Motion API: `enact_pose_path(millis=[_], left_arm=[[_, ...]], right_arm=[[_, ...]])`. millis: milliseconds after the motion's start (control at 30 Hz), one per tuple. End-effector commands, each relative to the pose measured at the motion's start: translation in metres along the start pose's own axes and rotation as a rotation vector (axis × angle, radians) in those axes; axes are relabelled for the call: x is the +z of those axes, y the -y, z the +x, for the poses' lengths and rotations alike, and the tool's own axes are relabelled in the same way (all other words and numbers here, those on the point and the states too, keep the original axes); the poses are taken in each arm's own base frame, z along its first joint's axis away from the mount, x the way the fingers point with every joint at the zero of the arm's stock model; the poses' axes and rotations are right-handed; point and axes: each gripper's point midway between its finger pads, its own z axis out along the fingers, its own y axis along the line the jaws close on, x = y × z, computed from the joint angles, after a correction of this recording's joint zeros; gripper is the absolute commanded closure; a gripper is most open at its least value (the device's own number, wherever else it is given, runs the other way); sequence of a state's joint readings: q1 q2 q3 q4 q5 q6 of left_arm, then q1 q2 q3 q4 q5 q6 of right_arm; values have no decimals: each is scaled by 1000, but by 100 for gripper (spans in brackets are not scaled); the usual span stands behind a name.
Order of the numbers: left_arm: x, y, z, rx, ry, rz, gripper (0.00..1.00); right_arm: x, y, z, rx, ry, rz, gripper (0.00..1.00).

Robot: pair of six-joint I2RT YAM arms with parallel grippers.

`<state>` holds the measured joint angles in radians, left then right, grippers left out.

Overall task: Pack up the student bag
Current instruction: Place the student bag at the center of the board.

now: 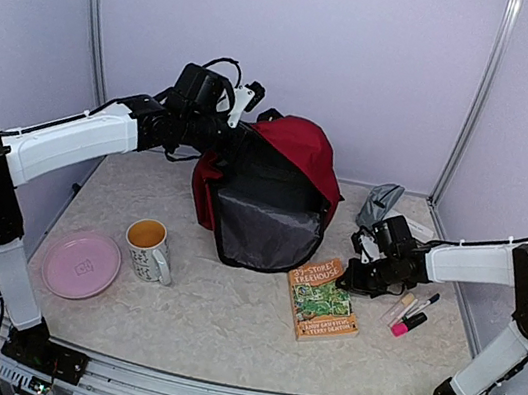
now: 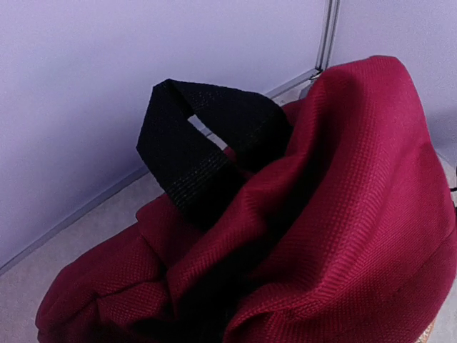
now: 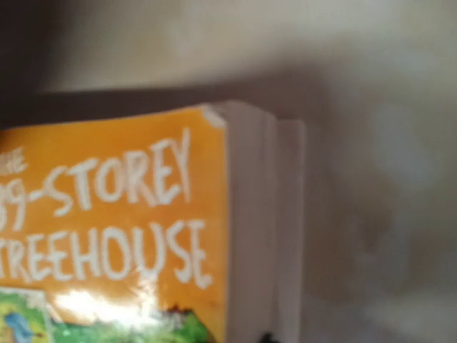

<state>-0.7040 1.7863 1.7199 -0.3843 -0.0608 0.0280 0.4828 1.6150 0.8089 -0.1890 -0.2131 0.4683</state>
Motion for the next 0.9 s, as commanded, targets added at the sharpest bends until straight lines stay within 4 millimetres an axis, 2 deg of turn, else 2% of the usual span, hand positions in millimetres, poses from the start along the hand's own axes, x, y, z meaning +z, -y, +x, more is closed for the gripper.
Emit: enact_pose_path(millis=[0,167,300,433,633,867], left_arm=[[-22,34,22,-63,-30,138,100],[-37,50,26,-62,-23,194,100],[-36,50,35,-65,-34,195,100],[-34,49,41,-65,-41,192,100],[-35,50,39,-69,-32,198,100],[-28,54,48,-52,-57,219,100]], right_arm=[[1,-3,16,-31,-65,3,100],[-18,-27,-1,-101,-24,-89,100],[-46,-44,-14,-164,25,-130,100],[-75,-44,-25,-205,65,-78,100],[-105,-37,-42,-214,132,-6,100],[-133,-52,-56,-216,232,-83,100]])
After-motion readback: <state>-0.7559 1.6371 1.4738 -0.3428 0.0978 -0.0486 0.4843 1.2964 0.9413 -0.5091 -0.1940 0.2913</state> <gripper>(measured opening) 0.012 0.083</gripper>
